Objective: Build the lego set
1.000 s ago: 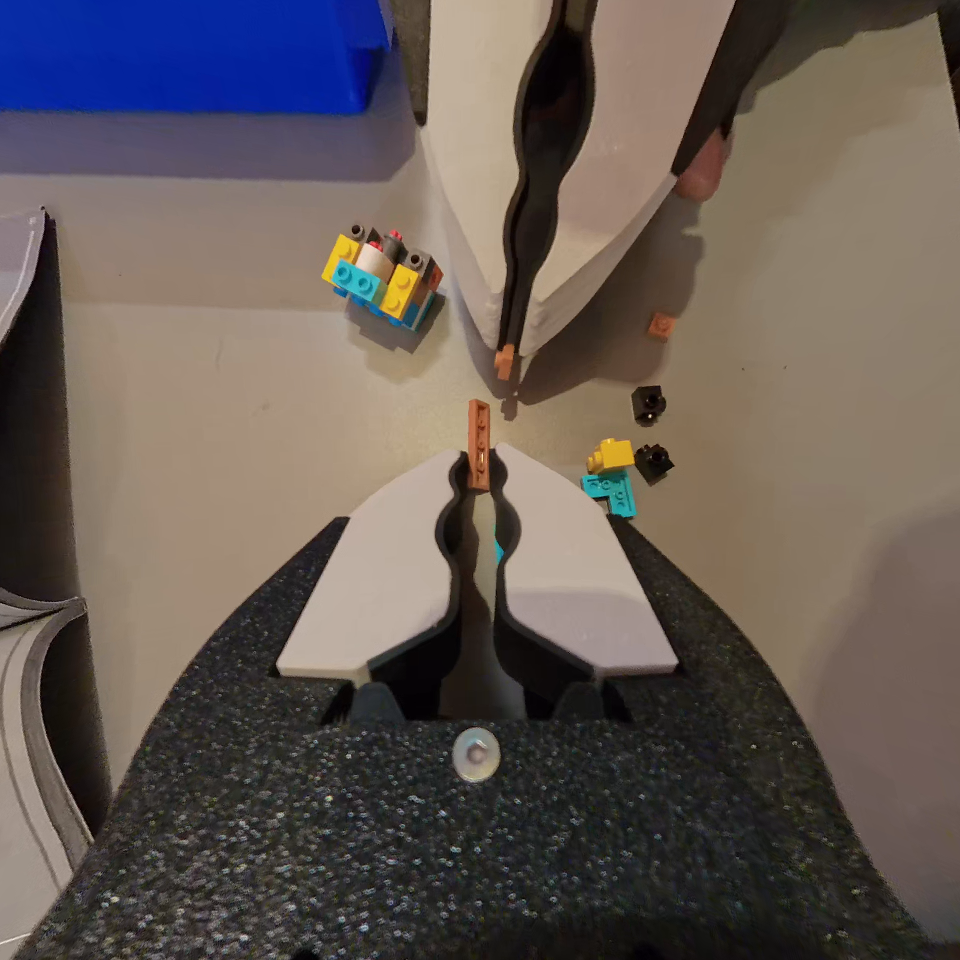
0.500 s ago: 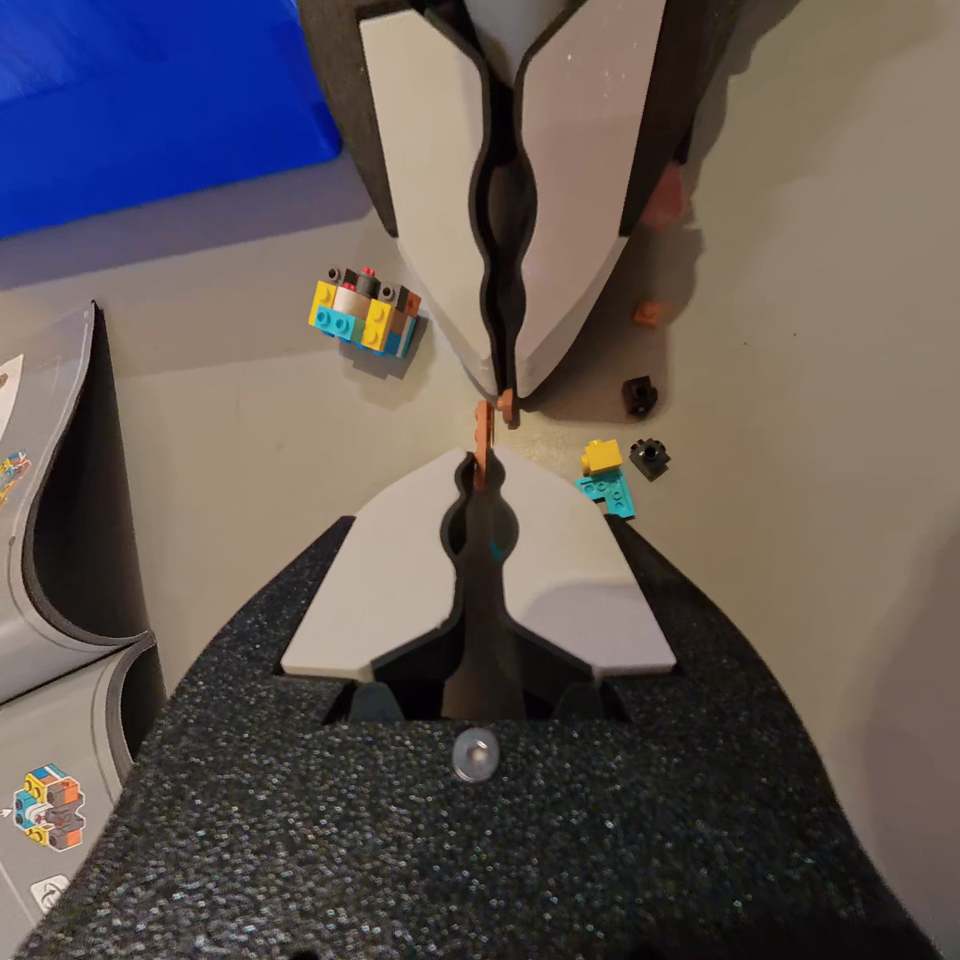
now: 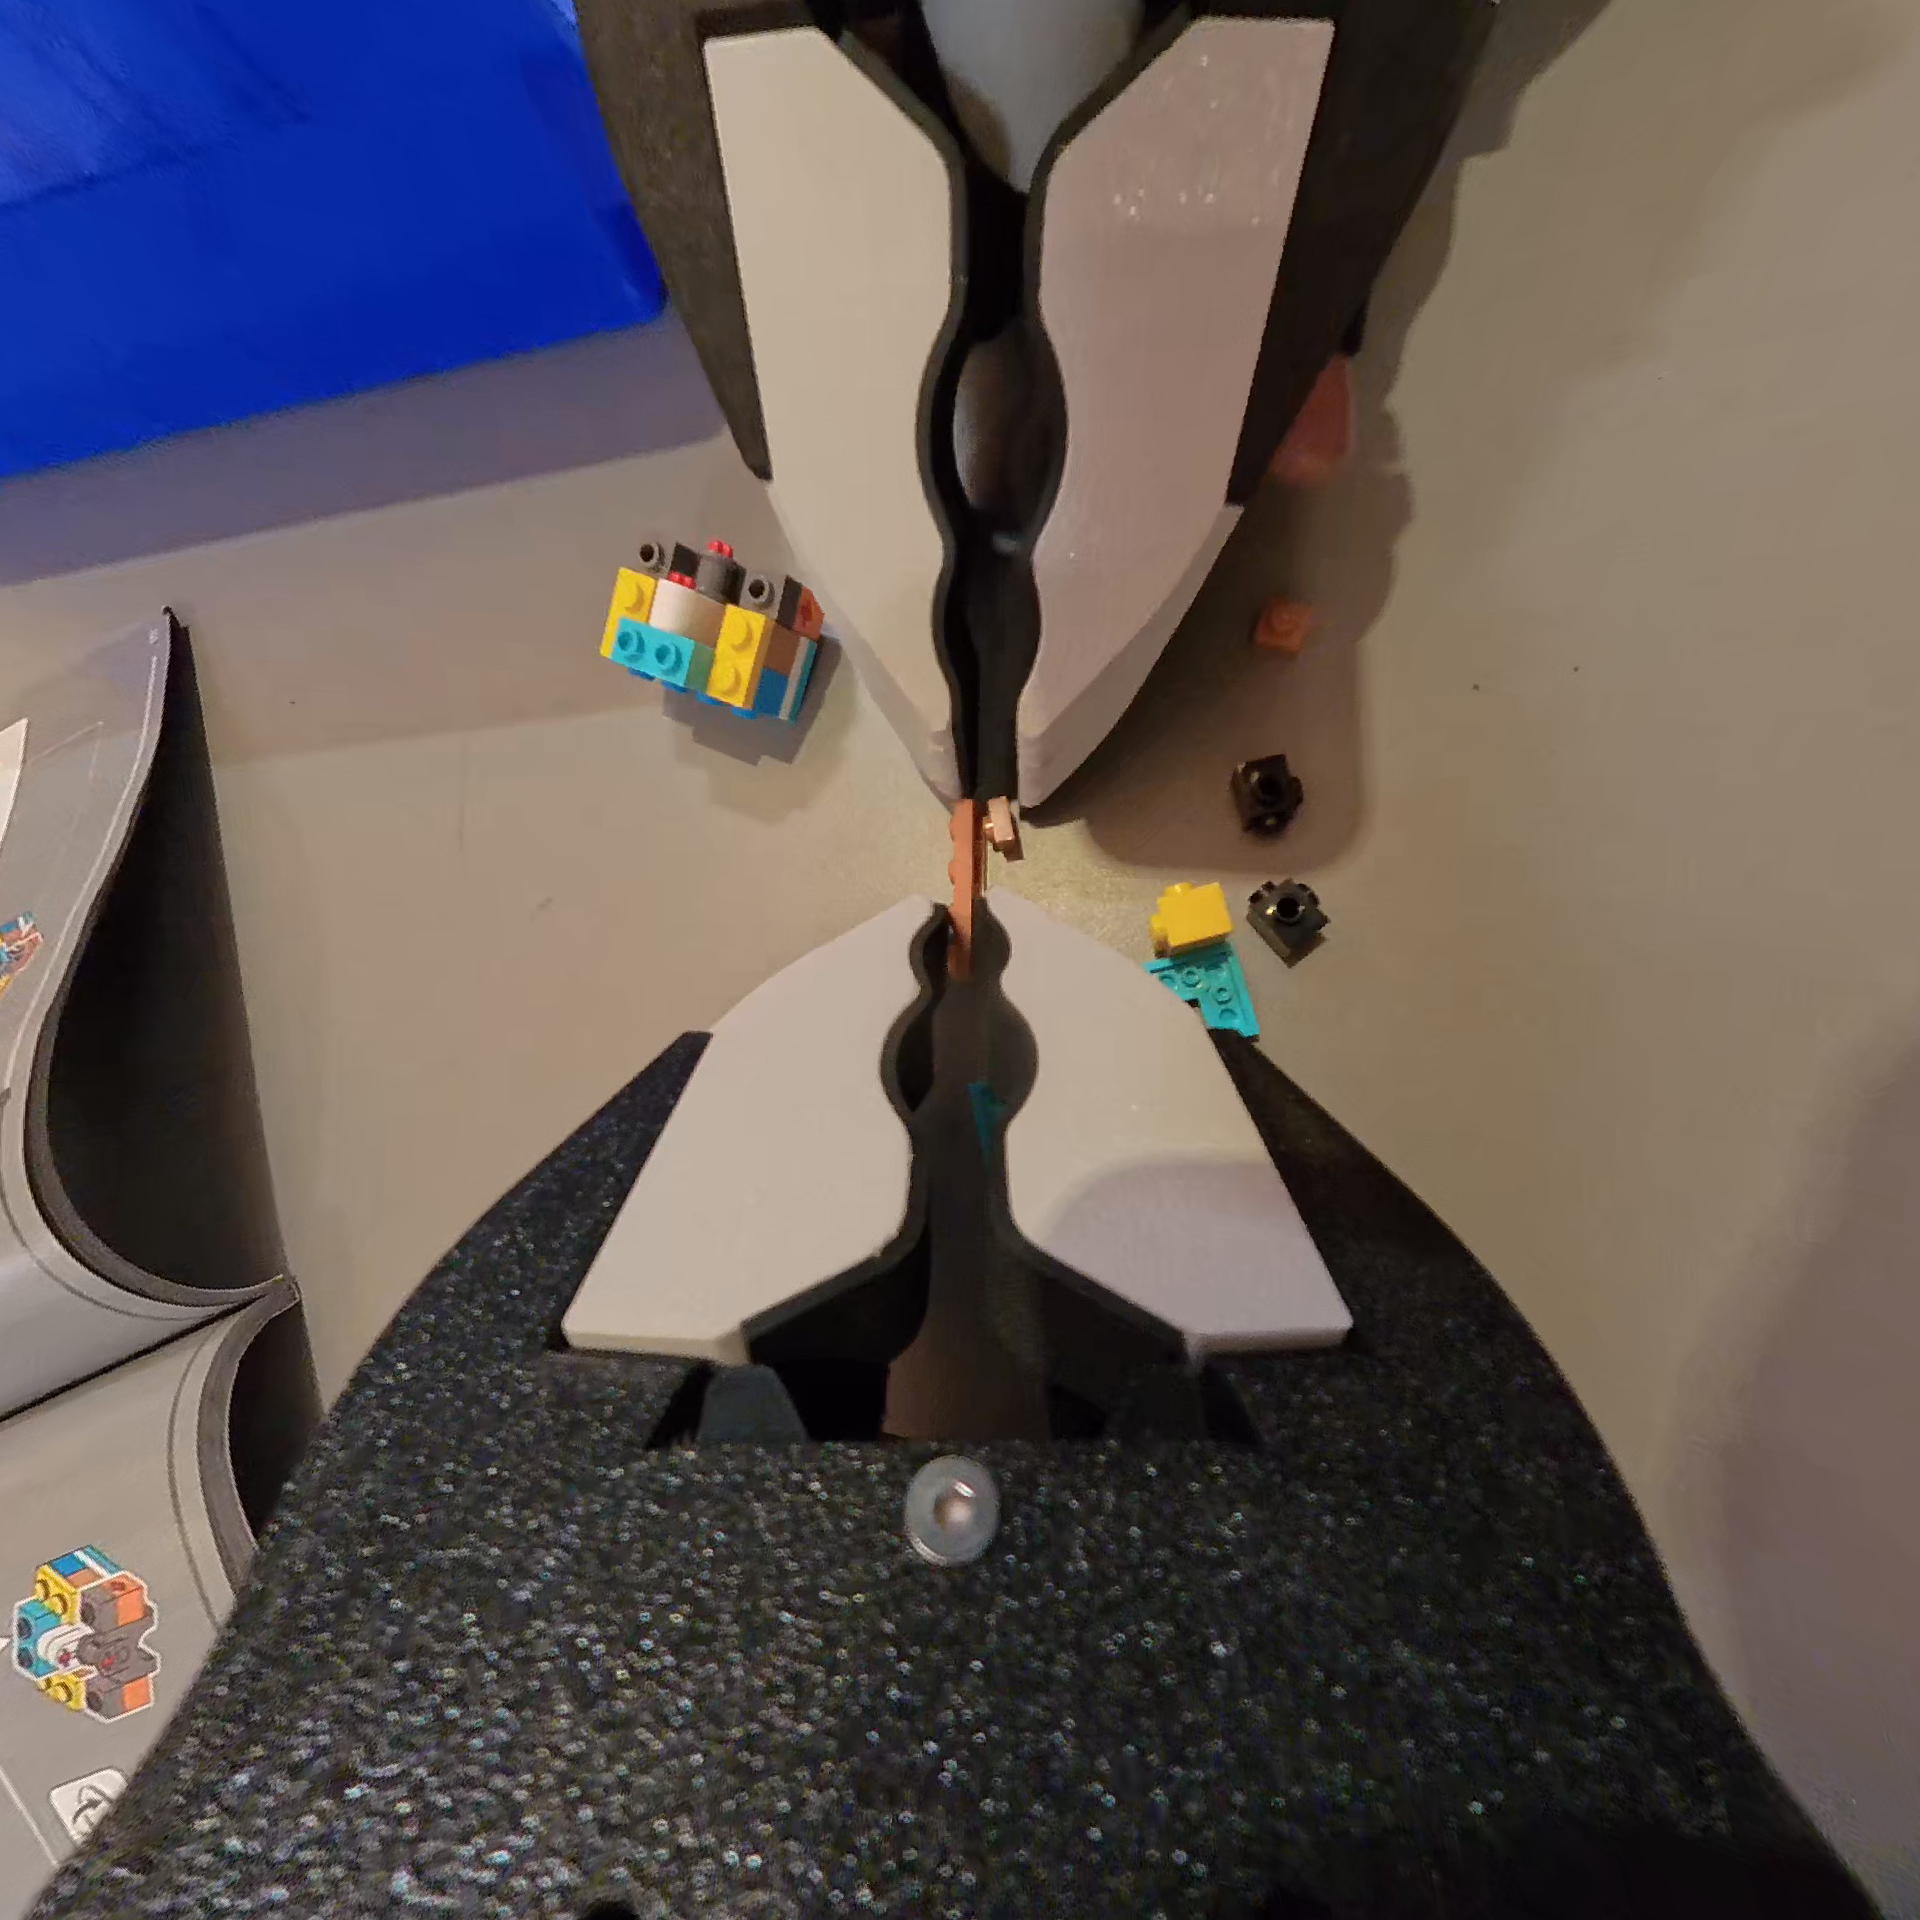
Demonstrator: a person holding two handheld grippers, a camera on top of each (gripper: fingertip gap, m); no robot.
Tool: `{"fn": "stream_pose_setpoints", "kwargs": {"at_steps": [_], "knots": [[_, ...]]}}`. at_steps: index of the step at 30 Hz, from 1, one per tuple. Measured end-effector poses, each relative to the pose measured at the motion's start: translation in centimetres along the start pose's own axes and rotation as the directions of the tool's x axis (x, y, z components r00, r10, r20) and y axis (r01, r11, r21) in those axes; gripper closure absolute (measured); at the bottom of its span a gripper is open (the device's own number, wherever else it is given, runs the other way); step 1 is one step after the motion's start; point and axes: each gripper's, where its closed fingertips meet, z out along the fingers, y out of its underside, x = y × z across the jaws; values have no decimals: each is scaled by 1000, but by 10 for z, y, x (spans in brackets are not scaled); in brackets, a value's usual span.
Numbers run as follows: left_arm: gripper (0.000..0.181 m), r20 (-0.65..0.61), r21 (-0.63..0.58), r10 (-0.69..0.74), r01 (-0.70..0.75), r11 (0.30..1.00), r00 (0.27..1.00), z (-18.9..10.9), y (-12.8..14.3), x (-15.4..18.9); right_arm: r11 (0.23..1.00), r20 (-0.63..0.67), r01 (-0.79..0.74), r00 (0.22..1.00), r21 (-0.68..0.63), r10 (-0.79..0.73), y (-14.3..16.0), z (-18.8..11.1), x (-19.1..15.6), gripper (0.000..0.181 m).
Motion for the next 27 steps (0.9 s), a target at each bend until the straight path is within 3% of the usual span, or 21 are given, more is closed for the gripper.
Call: {"fn": "stream_pose_setpoints", "kwargs": {"at_steps": [8,27], "knots": [[177,0,-3,-5,5,1000,1000,0,0,0,1000,-15,-7,1000,-1,7,0,0,2,163],[177,32,18,10,-11,1000,999,-7,-4,-3,999,-64,25,998,43,-22,-10,1,6,173]]}}
